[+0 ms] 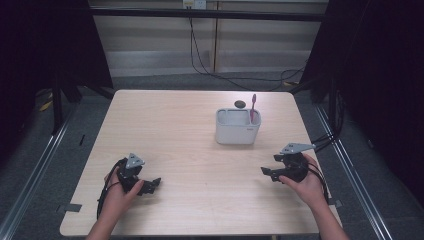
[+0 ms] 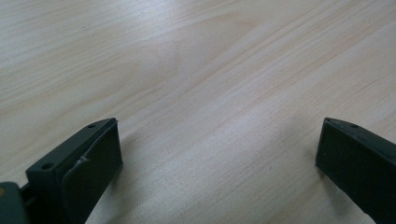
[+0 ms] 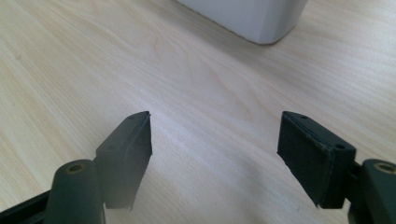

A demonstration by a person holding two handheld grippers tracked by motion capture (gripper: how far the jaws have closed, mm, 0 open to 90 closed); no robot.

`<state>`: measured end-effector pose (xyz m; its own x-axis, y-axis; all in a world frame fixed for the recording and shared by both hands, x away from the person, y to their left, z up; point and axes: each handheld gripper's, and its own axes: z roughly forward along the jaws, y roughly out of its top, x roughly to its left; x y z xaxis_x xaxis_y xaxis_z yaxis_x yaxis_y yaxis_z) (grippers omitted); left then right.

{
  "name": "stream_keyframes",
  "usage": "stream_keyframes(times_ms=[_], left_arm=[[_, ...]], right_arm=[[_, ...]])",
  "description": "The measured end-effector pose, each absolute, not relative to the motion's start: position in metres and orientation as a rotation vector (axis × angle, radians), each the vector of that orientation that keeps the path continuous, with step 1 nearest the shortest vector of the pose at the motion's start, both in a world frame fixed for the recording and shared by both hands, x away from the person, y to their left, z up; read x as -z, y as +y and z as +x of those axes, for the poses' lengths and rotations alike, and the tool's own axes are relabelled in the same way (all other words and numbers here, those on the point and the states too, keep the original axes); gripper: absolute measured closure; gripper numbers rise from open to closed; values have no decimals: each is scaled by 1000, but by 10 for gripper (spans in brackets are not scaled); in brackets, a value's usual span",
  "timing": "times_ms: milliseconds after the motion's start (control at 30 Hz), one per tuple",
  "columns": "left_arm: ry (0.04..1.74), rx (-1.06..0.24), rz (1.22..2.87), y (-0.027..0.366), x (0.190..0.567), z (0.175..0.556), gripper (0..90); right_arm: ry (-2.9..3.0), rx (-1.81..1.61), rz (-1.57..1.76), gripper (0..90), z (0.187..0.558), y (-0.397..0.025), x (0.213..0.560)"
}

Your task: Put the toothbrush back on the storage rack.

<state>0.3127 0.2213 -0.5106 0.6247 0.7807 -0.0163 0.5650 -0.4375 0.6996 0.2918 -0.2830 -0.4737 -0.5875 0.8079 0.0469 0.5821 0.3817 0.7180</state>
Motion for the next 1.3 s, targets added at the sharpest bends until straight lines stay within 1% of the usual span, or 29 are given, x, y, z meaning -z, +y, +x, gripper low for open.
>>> stream_keyframes(times_ms=[500,967,1300], left_arm=[[1049,-407,2164,221,511,313,0],[1049,-407,2164,221,511,313,0],[1049,-408,2165,221,511,313,0]], right_arm=[[2335,-977,1187,252,280,-294,487],[2375,-904,1181,232,277,-300,502],[2349,-945,1217,214,275,-305,506]])
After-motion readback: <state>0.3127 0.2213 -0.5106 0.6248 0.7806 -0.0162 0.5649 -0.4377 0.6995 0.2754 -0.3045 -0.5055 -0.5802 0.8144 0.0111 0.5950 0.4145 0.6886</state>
